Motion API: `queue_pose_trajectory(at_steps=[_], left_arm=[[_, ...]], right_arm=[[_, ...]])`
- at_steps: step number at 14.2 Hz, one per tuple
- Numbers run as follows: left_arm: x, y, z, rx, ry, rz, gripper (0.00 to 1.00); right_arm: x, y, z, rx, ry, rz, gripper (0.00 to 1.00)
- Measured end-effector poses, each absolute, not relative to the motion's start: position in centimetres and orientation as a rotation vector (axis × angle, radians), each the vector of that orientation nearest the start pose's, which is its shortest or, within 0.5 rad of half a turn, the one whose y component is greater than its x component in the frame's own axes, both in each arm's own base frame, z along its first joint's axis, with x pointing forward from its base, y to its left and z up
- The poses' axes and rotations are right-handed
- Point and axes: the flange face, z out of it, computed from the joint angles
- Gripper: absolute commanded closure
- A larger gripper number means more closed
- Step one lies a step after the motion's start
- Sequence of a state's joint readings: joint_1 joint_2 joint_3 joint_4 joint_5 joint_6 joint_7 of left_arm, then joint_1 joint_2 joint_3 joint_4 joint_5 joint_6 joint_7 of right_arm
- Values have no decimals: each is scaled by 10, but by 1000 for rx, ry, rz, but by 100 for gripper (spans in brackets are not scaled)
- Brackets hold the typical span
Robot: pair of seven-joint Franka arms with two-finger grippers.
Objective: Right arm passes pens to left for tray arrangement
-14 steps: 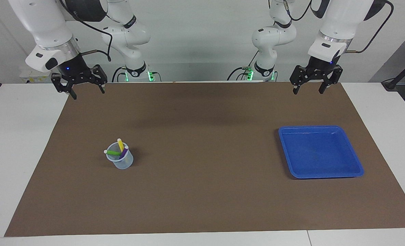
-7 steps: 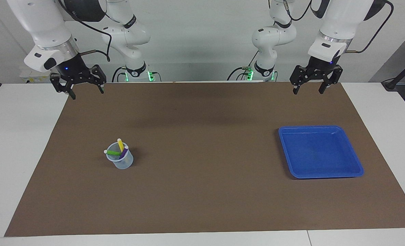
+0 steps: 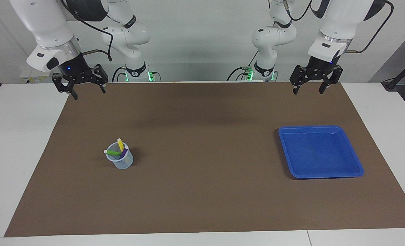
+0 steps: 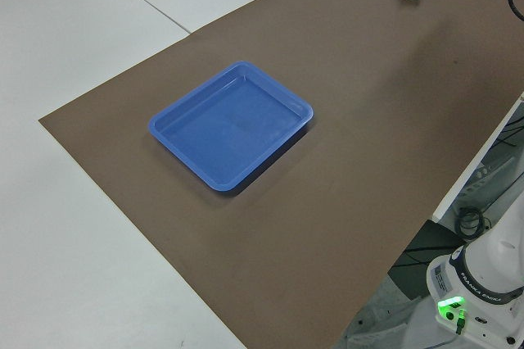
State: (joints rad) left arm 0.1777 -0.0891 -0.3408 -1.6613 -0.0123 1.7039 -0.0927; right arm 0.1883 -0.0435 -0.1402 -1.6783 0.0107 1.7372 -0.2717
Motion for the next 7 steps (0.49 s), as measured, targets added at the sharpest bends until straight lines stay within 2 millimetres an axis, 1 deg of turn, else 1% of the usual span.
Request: queue_pose_trajectory(at_steps=[2, 4, 7], left_arm=[[532, -97, 640, -3132, 110, -201, 0], [532, -97, 640, -3132, 110, -201, 0], [532, -97, 640, -3132, 110, -201, 0]], right_arm=[[560, 28, 596, -3093, -500, -183, 0], [566, 28, 576, -3096, -497, -191, 0], [574, 23, 533, -3101, -493, -159, 0]])
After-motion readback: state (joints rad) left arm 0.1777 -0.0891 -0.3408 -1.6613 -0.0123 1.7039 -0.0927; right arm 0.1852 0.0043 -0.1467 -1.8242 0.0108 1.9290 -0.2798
